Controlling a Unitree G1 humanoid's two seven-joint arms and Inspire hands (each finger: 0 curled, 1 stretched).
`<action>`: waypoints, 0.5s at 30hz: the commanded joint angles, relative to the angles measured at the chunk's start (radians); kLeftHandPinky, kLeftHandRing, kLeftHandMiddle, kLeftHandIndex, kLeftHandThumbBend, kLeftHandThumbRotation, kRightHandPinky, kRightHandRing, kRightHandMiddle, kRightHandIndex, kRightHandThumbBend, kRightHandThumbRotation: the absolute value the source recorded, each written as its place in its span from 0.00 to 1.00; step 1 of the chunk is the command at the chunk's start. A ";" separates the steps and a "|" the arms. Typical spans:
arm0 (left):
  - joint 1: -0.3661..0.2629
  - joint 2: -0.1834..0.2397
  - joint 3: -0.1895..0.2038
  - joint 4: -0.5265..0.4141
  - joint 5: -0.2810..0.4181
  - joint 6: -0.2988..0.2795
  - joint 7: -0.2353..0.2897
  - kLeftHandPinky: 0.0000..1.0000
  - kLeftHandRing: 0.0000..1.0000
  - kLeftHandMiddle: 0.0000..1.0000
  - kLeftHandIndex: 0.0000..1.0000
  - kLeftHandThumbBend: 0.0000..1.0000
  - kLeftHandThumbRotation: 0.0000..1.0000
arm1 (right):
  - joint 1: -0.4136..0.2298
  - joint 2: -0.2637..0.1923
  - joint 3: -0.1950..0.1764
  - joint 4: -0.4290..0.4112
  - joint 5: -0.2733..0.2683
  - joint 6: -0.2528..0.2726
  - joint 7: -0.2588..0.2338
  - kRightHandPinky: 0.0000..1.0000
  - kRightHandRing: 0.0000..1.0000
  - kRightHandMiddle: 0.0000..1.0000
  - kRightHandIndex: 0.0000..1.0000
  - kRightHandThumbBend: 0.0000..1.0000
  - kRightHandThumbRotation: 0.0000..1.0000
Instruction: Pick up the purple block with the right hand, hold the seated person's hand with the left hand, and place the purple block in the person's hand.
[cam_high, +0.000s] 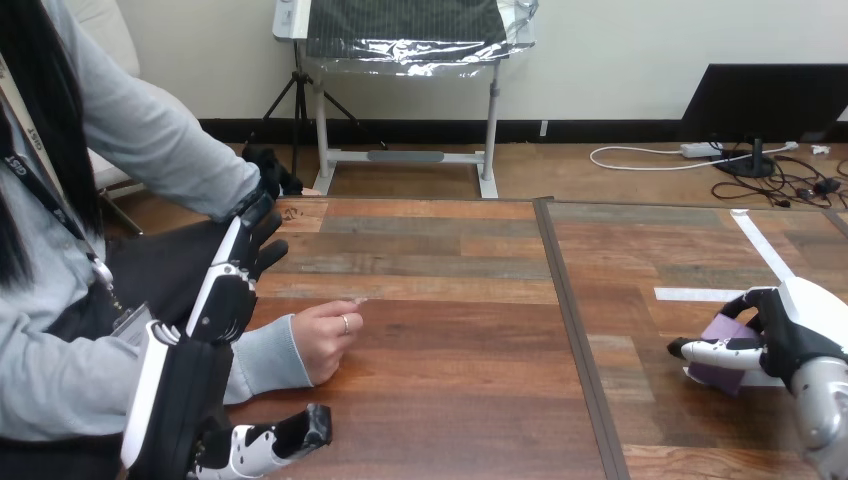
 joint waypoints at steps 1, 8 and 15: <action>-0.021 0.005 -0.010 -0.067 -0.025 0.003 -0.007 0.92 0.96 0.98 0.95 1.00 0.73 | -0.007 0.044 0.010 -0.001 -0.004 0.013 -0.038 0.20 0.25 0.33 0.40 0.66 0.07; -0.021 0.002 -0.008 -0.065 -0.035 -0.007 -0.014 0.94 0.97 0.98 0.96 1.00 0.74 | -0.001 0.051 -0.002 -0.001 0.009 0.010 -0.069 0.12 0.18 0.27 0.37 0.57 0.02; -0.019 0.002 -0.006 -0.069 -0.040 -0.008 -0.018 0.95 0.97 0.98 0.95 1.00 0.74 | -0.002 0.052 -0.020 -0.003 0.027 0.001 -0.084 0.08 0.14 0.23 0.32 0.52 0.03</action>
